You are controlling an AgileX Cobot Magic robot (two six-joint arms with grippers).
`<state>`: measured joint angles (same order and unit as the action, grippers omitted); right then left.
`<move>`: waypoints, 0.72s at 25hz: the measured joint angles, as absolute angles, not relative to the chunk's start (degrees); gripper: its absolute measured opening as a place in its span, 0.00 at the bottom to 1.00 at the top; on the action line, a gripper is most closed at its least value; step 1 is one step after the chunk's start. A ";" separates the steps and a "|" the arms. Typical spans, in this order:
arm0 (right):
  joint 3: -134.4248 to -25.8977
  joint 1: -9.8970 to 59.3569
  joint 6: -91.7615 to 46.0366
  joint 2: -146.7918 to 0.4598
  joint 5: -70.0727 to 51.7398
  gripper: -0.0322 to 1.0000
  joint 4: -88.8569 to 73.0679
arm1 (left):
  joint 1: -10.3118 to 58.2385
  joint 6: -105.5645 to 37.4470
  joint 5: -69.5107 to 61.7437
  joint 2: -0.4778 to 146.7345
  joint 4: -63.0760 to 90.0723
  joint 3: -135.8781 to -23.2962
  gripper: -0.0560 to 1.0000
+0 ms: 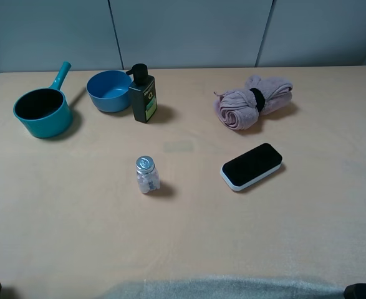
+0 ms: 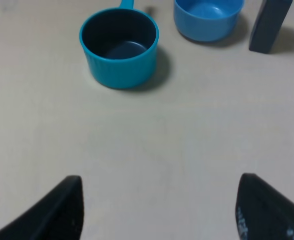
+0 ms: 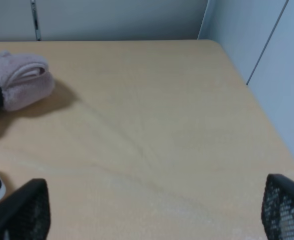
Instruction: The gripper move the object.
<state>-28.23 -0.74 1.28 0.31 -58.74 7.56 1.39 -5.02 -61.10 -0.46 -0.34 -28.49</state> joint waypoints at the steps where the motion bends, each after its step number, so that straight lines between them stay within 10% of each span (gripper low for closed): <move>1: -28.23 -0.74 1.28 0.31 -58.74 0.65 7.56 | 1.39 -5.42 -61.10 -0.46 -0.34 -28.49 0.72; 18: -28.23 -0.74 1.28 0.31 -58.74 0.65 7.56 | 1.39 -5.74 -61.10 -0.46 0.00 -28.49 0.72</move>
<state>-28.23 -0.74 1.28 0.31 -58.74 7.56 1.39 -5.74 -61.10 -0.46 0.00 -28.49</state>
